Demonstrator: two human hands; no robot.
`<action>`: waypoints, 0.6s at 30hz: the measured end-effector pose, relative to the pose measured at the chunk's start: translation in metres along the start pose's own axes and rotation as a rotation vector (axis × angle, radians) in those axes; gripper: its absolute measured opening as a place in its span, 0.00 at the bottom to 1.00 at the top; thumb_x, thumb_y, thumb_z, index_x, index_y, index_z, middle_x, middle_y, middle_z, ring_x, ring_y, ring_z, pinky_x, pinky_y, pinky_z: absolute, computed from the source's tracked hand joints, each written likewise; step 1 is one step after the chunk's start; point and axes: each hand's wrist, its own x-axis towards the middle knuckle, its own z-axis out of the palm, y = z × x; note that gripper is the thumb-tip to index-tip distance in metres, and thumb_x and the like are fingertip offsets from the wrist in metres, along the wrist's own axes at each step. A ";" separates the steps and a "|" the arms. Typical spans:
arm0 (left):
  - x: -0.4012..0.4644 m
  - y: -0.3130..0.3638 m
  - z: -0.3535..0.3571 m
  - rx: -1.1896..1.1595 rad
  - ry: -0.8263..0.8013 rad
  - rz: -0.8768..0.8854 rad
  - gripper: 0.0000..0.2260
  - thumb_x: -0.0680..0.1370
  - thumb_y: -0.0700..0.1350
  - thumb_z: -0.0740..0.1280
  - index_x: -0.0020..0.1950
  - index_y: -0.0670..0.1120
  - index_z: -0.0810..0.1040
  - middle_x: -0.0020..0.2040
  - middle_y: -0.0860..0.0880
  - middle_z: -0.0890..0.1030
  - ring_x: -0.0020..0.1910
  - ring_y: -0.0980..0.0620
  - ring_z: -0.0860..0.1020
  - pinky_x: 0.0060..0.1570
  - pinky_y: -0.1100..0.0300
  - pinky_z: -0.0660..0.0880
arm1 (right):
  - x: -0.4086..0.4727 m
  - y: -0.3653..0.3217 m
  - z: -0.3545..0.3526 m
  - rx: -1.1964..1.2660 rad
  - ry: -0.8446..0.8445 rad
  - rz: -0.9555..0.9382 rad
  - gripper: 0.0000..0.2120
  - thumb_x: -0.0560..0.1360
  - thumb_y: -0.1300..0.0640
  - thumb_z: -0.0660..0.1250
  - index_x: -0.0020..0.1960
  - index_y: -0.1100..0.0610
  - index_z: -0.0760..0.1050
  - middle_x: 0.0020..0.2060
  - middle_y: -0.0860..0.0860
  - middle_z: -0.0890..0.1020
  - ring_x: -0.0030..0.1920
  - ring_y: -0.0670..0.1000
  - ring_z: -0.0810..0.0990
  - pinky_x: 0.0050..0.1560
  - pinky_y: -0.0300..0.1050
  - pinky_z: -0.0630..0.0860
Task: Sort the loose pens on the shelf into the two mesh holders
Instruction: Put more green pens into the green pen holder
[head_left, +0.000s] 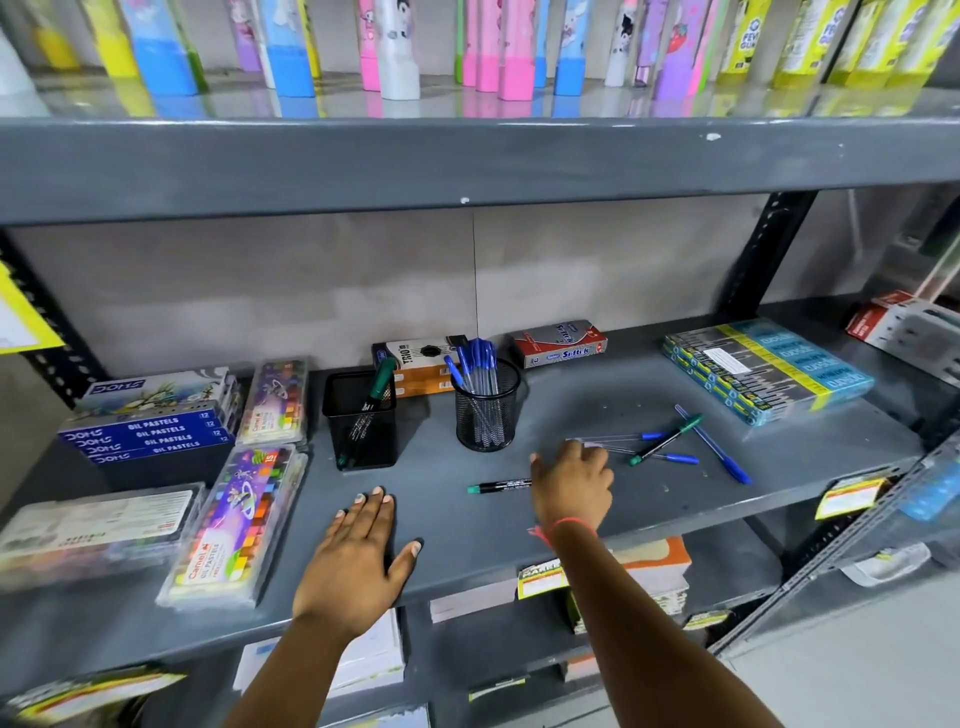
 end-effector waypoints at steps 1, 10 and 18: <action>0.000 0.000 0.000 -0.001 -0.005 0.003 0.55 0.54 0.73 0.20 0.74 0.47 0.45 0.76 0.50 0.46 0.74 0.53 0.44 0.66 0.61 0.37 | 0.002 0.001 -0.001 -0.013 -0.045 0.009 0.21 0.74 0.48 0.64 0.62 0.61 0.70 0.62 0.61 0.70 0.60 0.63 0.72 0.59 0.54 0.72; 0.000 -0.008 -0.007 -0.031 -0.006 -0.043 0.32 0.77 0.63 0.47 0.74 0.46 0.46 0.76 0.49 0.47 0.74 0.52 0.46 0.70 0.60 0.41 | -0.002 -0.014 0.000 0.077 -0.182 -0.113 0.23 0.74 0.68 0.57 0.68 0.59 0.62 0.64 0.64 0.68 0.62 0.67 0.71 0.60 0.55 0.73; -0.003 -0.019 -0.008 -0.021 0.038 -0.085 0.55 0.55 0.75 0.24 0.74 0.46 0.45 0.76 0.50 0.46 0.74 0.53 0.45 0.66 0.62 0.38 | -0.006 -0.091 -0.051 1.016 -0.058 -0.115 0.37 0.73 0.73 0.61 0.74 0.50 0.54 0.67 0.61 0.70 0.63 0.61 0.74 0.63 0.59 0.74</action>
